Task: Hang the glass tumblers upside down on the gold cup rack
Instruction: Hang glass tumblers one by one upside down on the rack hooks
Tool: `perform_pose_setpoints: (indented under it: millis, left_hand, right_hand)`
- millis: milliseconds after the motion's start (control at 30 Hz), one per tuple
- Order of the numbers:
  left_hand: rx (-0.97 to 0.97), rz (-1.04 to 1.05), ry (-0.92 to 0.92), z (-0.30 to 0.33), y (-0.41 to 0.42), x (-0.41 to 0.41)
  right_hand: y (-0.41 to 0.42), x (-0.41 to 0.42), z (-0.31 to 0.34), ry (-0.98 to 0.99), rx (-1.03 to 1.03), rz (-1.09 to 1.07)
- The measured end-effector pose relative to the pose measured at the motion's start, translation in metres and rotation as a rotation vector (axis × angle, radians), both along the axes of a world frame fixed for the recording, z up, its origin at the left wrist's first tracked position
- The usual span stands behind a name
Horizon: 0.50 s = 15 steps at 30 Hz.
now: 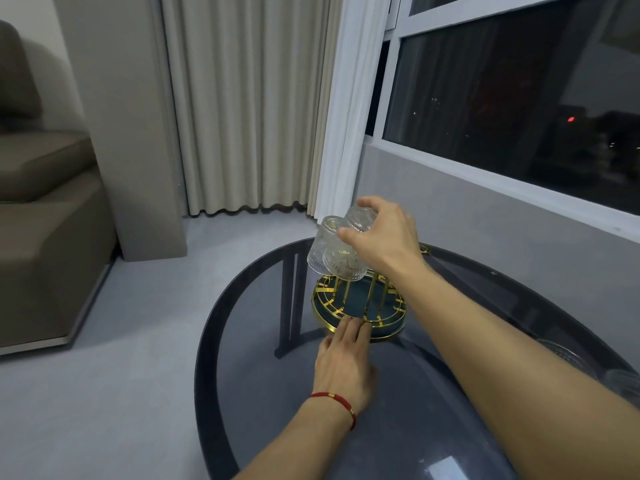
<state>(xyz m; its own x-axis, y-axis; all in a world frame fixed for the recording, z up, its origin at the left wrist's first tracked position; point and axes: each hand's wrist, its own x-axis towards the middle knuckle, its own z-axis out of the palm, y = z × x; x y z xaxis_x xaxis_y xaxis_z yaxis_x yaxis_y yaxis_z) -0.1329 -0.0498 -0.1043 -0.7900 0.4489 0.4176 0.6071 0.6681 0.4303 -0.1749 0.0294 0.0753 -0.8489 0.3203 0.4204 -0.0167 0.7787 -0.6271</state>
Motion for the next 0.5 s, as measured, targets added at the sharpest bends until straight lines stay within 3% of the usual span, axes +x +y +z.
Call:
perform_pose_setpoints:
  millis: [500]
  left_hand:
    - [-0.005,0.002,-0.003,0.009,-0.002,0.004]
  right_hand:
    - [-0.007,-0.015,-0.037,-0.155,0.214,-0.023]
